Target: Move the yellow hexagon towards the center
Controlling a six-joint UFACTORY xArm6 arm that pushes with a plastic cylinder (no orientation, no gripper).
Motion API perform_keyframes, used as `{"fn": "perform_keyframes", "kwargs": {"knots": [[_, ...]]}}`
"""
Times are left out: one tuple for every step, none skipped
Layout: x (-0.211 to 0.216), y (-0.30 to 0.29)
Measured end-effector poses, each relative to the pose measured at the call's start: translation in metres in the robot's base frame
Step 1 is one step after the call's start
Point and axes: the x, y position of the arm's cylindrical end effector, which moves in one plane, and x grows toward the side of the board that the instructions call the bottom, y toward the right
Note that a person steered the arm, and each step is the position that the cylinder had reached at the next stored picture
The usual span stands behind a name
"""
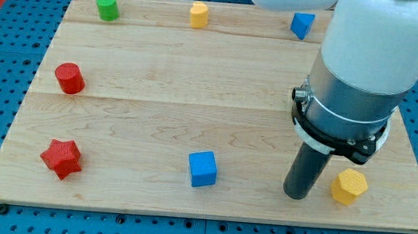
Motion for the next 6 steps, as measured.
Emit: {"fn": "perform_keyframes", "kwargs": {"knots": [[0.0,0.0],[0.019,0.016],[0.037,0.054],[0.013,0.108],[-0.022,0.046],[-0.039,0.009]]}}
